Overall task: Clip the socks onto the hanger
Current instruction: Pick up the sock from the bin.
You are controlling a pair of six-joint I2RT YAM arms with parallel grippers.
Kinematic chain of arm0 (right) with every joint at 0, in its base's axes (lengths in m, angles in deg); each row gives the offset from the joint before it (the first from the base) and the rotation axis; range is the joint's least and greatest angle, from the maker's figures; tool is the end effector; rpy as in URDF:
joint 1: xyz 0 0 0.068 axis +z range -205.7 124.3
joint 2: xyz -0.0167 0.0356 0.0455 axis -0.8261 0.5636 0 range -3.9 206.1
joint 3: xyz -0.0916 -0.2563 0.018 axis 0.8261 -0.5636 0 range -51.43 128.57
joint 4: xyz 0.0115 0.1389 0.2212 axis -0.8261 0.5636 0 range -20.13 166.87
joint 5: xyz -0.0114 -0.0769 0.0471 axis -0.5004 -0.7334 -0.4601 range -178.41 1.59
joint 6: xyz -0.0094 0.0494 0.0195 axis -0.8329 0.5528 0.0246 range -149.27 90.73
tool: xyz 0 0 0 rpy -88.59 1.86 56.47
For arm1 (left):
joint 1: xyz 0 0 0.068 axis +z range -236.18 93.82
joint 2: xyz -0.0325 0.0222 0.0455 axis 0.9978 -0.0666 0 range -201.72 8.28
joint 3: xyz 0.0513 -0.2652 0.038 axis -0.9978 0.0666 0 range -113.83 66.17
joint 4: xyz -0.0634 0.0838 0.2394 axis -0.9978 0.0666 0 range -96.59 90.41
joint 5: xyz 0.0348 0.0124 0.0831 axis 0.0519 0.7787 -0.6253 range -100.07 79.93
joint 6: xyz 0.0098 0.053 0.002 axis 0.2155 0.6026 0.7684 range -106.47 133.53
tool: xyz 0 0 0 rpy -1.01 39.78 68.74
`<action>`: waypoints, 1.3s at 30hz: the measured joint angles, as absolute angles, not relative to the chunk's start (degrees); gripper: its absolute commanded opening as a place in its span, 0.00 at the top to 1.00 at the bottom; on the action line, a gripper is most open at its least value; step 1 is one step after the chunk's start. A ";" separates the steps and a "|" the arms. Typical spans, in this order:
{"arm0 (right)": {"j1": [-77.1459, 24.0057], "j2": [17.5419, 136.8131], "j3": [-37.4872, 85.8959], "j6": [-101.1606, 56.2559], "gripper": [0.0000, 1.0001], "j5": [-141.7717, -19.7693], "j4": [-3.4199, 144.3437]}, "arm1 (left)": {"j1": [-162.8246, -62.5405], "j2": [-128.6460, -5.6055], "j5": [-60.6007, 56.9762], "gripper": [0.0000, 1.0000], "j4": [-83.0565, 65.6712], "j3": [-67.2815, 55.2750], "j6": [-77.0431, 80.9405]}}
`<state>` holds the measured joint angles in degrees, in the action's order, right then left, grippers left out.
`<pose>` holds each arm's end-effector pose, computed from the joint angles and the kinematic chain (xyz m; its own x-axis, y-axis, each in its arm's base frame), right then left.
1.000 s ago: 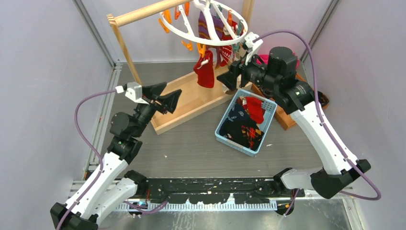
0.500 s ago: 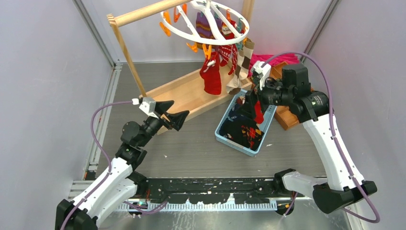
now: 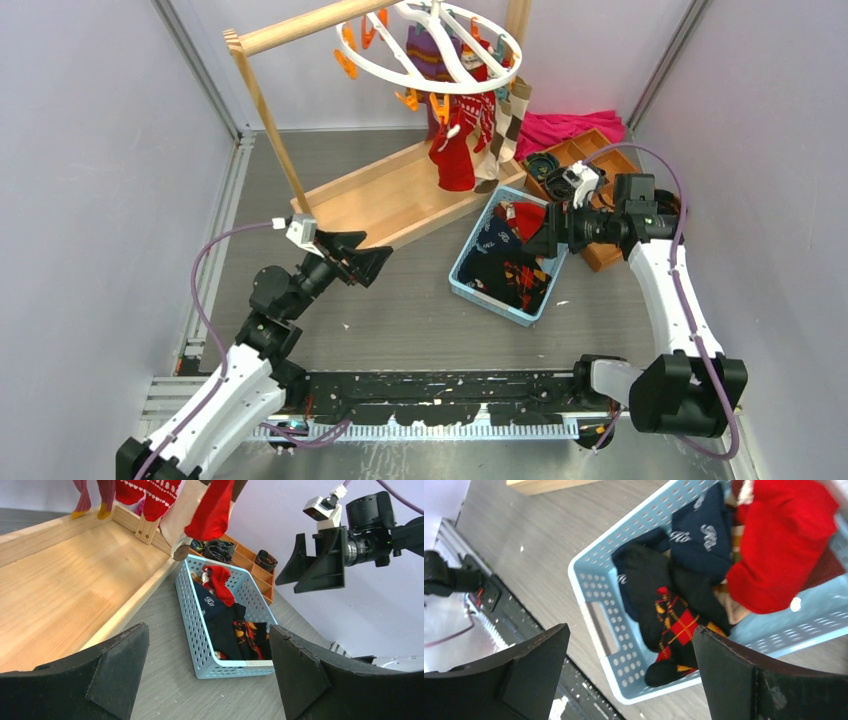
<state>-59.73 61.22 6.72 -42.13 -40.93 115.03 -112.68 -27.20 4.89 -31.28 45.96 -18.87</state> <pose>0.2209 0.0107 0.3053 -0.6778 -0.1031 -0.7279 -0.5690 0.7006 0.4306 0.1428 -0.0815 0.2778 -0.2295 -0.4640 -0.8556 0.6349 0.5949 -0.4929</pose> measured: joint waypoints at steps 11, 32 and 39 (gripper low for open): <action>-60.91 71.16 11.09 -35.64 0.24 -45.45 107.27 | -112.68 -20.25 3.42 0.22 -20.33 45.72 -21.24; -55.45 86.90 8.21 -18.74 0.58 -72.82 89.44 | -112.68 -30.35 4.95 0.26 -20.74 47.58 -22.31; -54.07 88.21 8.40 -16.82 0.59 -74.78 86.49 | -112.68 -30.85 4.47 0.26 -21.99 48.10 -22.28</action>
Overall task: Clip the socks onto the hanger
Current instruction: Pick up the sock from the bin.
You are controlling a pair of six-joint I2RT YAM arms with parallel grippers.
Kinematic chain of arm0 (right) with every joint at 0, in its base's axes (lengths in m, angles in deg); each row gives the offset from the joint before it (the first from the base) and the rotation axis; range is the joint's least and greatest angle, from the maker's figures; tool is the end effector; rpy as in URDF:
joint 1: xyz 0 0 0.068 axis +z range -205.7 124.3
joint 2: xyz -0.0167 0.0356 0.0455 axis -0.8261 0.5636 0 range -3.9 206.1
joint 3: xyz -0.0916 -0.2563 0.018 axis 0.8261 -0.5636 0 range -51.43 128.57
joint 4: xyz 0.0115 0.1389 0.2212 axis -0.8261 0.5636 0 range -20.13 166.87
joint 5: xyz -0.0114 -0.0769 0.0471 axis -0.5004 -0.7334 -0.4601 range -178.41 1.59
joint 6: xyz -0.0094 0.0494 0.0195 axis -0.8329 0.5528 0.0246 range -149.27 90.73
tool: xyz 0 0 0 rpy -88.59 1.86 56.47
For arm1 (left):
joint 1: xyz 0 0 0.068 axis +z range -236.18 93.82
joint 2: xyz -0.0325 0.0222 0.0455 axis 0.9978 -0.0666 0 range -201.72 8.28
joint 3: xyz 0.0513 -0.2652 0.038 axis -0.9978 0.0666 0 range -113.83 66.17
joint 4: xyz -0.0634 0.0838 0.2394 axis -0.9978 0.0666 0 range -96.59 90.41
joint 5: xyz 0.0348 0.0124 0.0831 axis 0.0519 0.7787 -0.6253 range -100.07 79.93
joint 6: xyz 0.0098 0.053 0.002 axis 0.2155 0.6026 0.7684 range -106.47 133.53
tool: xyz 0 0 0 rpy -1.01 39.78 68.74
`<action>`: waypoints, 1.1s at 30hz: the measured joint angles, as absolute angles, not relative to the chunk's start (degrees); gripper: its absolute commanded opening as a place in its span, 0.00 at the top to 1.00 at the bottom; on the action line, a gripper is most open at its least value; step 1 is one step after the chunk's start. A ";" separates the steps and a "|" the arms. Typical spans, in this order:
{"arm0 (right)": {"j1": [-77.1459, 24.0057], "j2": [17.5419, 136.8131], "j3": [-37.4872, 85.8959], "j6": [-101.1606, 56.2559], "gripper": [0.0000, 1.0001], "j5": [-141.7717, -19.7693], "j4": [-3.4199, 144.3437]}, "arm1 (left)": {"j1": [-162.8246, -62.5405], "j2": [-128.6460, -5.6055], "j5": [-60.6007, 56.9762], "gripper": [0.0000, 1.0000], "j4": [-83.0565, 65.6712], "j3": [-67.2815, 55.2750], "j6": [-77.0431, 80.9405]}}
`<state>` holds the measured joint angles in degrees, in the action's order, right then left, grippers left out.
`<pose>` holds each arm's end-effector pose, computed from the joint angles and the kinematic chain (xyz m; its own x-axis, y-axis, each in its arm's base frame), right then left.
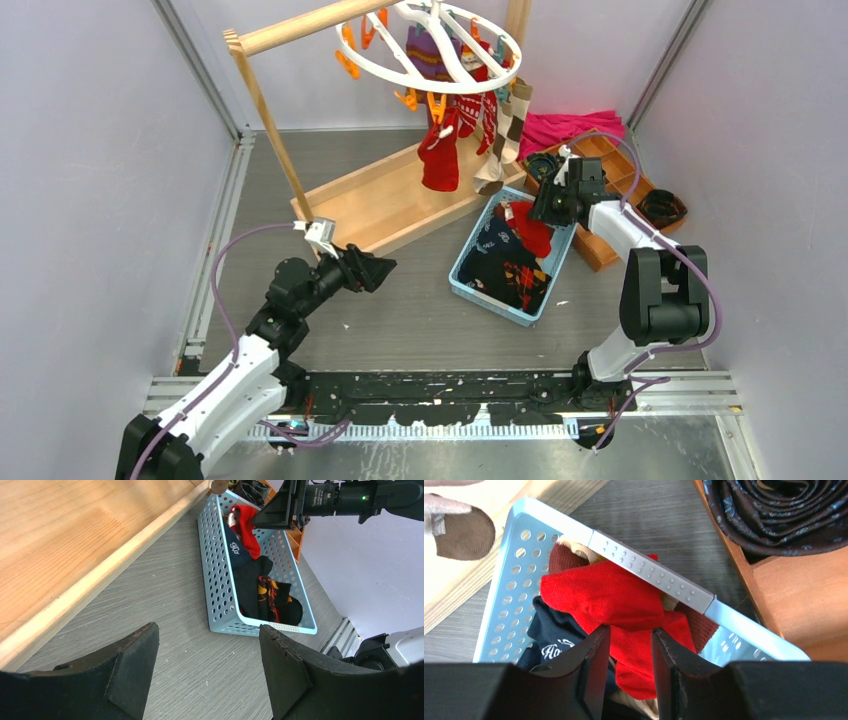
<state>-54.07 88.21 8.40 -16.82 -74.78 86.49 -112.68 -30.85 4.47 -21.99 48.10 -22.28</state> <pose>0.3399 0.0180 0.2152 -0.7750 0.1874 -0.6036 -0.0159 0.9489 0.3151 0.1511 -0.0854 0.2373 -0.4551 -0.4059 -0.7925 0.4800 0.6378 -0.6023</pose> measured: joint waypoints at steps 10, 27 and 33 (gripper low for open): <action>-53.92 88.39 8.29 -15.11 0.93 -77.47 82.53 | -112.68 -34.02 4.71 0.28 -24.09 48.10 -22.37; -55.10 81.37 7.86 -19.86 0.99 -69.23 83.06 | -112.68 -31.90 5.00 0.28 -25.00 48.52 -22.28; -57.61 75.89 8.23 -27.77 0.99 -58.96 88.52 | -112.68 -32.36 7.10 0.29 -29.33 49.83 -22.26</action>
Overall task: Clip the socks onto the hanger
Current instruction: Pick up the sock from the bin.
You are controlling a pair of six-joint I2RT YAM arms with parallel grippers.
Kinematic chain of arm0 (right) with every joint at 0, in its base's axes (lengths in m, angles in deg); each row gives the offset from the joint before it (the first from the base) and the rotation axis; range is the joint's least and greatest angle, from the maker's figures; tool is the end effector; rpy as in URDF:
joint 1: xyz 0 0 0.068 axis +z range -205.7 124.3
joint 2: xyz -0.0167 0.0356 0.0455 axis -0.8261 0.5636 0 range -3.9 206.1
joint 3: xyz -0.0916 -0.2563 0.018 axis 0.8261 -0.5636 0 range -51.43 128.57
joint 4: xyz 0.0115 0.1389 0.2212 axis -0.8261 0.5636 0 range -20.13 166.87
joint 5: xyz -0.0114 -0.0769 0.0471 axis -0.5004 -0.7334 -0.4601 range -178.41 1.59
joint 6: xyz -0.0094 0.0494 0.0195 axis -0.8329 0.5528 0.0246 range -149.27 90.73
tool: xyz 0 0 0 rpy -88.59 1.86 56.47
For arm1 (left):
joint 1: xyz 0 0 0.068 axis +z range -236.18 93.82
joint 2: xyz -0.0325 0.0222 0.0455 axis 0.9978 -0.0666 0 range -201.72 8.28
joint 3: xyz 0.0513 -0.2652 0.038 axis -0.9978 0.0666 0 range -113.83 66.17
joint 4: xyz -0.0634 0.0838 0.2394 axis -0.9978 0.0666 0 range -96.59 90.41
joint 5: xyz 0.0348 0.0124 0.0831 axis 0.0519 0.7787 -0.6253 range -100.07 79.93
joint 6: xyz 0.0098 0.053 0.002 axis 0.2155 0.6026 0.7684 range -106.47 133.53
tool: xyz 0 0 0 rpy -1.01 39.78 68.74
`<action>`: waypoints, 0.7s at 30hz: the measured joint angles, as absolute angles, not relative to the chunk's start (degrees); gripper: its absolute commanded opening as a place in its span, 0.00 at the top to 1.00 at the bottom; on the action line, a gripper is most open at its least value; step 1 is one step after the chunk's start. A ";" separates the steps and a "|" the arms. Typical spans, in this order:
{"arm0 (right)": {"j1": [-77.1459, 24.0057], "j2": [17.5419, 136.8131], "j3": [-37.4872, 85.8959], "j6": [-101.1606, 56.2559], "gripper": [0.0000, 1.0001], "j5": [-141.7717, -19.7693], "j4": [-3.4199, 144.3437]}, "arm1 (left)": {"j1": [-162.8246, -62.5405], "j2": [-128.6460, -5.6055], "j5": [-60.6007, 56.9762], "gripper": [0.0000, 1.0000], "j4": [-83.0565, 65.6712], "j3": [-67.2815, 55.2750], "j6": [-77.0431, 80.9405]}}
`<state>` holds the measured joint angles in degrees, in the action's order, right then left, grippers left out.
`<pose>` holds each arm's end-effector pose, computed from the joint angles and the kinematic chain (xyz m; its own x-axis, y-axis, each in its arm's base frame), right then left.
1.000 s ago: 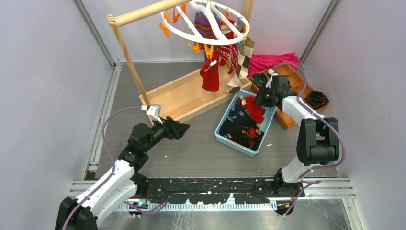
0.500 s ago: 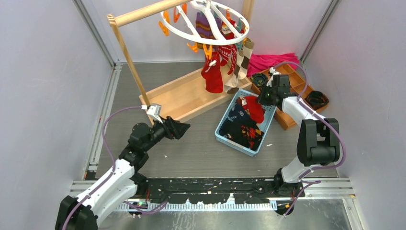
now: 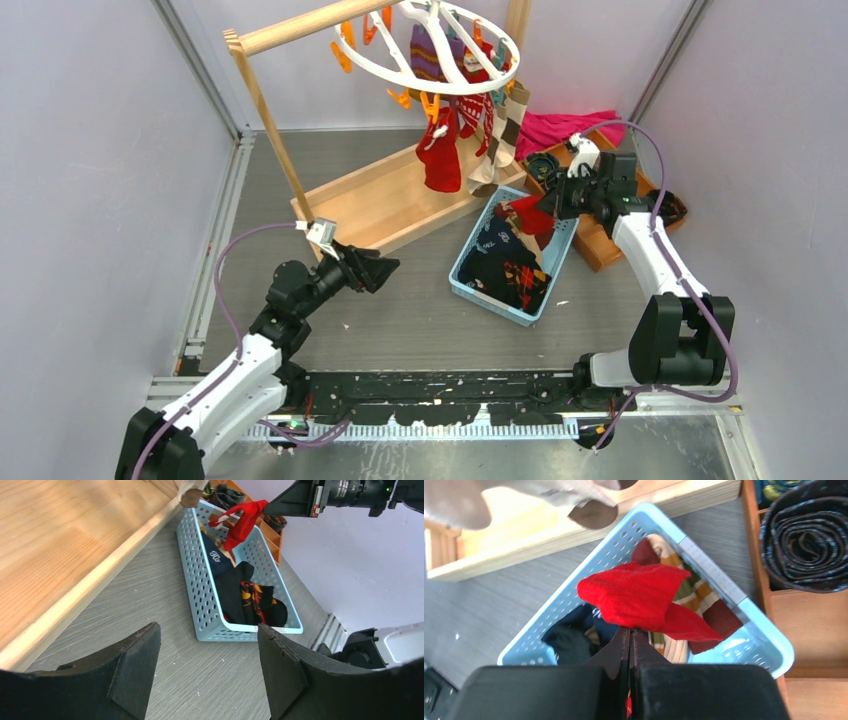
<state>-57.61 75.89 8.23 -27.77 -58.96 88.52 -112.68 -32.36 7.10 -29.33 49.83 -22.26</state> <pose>0.3062 0.0072 0.2794 -0.6351 0.0439 -0.7712 -0.3376 0.8822 0.3282 0.1525 -0.0878 0.2363 -0.4236 -0.4132 -0.8062 0.5458 0.5938 -0.5911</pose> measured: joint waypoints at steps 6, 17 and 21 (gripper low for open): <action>-59.90 74.42 10.81 -36.49 0.99 -48.38 98.47 | -112.99 -37.72 12.58 0.30 -38.03 50.68 -23.95; -60.71 72.21 13.63 -45.85 0.99 -23.33 109.50 | -126.56 -49.19 10.99 0.27 -46.27 49.89 -23.42; -59.05 72.24 13.63 -46.59 0.99 -19.35 110.44 | -131.92 -49.98 7.93 0.24 -47.14 48.89 -12.43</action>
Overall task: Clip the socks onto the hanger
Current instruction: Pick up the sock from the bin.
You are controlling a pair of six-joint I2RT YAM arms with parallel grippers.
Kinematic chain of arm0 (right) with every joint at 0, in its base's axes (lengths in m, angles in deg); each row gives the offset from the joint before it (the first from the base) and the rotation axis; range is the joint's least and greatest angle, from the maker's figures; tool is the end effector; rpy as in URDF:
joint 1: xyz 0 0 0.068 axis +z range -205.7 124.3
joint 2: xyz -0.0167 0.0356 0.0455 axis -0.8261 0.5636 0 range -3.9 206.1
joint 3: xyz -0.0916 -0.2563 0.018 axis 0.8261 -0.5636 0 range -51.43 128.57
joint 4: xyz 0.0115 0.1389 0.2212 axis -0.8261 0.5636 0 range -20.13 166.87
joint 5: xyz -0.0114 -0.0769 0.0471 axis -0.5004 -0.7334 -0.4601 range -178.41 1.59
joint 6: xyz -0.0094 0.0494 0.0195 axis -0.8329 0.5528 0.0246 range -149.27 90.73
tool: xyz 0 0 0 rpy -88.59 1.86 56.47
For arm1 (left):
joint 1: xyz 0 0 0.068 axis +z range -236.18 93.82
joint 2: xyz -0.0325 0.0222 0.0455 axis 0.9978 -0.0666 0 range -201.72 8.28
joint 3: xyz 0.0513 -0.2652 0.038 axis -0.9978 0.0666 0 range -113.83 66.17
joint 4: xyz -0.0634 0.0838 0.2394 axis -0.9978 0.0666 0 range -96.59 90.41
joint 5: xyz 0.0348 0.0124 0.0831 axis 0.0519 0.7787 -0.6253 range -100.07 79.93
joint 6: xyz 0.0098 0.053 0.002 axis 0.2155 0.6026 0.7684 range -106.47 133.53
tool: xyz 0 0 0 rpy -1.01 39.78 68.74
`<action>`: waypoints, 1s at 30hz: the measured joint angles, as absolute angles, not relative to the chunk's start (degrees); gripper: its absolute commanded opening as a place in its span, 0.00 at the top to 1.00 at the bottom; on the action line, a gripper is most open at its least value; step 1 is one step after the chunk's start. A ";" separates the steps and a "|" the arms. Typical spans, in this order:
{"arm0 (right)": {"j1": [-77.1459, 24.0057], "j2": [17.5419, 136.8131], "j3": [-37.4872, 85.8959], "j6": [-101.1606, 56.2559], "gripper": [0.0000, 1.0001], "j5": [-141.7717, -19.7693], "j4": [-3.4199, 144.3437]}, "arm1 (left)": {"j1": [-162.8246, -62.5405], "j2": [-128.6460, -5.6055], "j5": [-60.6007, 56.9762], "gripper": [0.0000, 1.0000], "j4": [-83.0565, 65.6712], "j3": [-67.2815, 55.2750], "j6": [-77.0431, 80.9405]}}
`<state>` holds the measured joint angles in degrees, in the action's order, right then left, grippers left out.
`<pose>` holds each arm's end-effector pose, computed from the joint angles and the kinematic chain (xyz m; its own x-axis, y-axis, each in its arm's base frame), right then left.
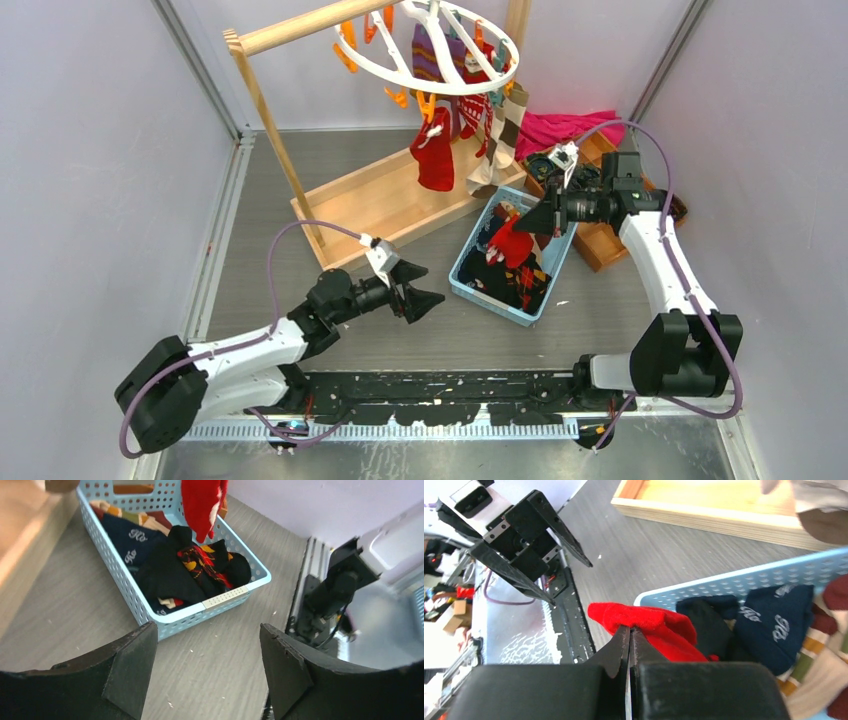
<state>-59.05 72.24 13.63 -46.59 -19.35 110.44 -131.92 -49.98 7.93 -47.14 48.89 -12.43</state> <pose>0.2640 0.0178 0.3135 -0.5814 -0.0726 -0.8104 -0.7654 0.3866 0.5145 0.1410 -0.1604 0.2218 -0.3973 -0.1888 -0.8981 0.8040 0.4001 -0.4398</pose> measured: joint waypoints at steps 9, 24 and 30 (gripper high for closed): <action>-51.29 73.11 13.67 -49.54 0.99 -16.99 112.83 | -134.96 -58.13 6.09 0.30 -52.24 45.04 12.01; -46.35 75.27 14.61 -54.44 0.99 -17.65 117.09 | -136.84 -70.61 7.36 0.38 -60.56 39.27 15.46; -46.35 75.27 14.68 -54.68 0.99 -17.85 117.46 | -136.86 -70.22 9.98 0.38 -63.23 40.67 15.35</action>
<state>-46.35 75.27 14.68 -54.68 -17.85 117.46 -136.86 -70.22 9.98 -63.23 40.67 15.35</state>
